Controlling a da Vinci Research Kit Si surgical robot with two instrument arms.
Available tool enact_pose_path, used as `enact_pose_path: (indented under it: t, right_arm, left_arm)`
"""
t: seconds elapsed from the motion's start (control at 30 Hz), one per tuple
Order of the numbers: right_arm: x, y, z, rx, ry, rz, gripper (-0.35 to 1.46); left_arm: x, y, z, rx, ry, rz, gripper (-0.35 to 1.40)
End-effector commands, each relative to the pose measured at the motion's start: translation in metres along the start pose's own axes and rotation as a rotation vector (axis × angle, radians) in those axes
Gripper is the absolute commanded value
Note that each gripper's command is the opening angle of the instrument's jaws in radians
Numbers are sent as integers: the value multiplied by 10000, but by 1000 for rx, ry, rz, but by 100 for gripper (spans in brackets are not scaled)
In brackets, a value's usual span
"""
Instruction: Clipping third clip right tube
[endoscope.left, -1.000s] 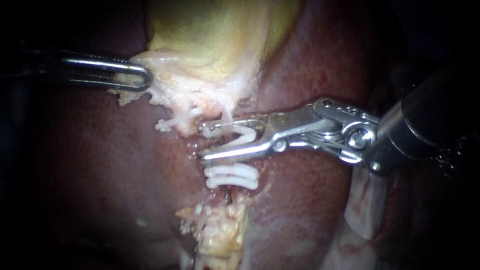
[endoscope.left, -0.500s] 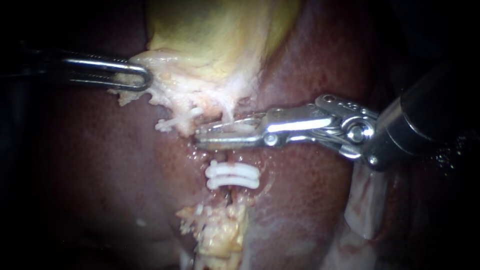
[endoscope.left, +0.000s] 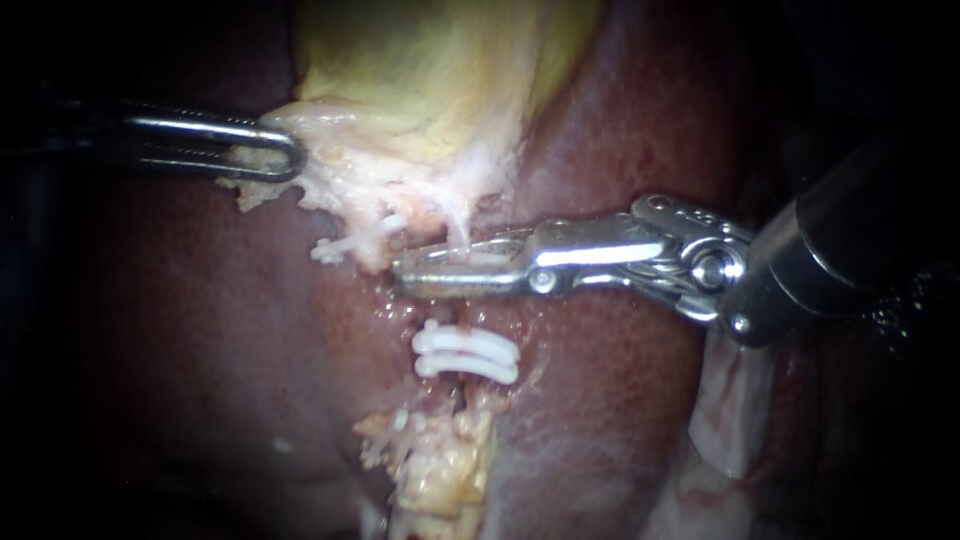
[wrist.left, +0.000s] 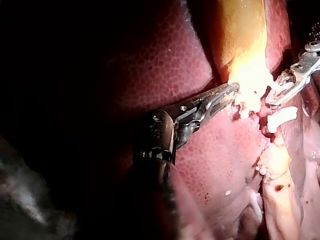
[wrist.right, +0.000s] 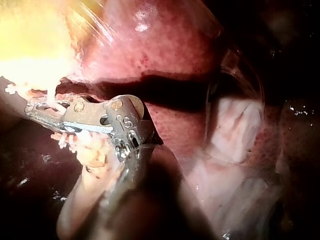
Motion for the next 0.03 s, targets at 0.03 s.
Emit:
enact_pose_path:
  t: [0.03]
  right_arm:
    - [-1, 1, 0, -1, 0, 5, -35]
  left_arm:
    - [0, 0, 0, 0, 0, 0, -35]
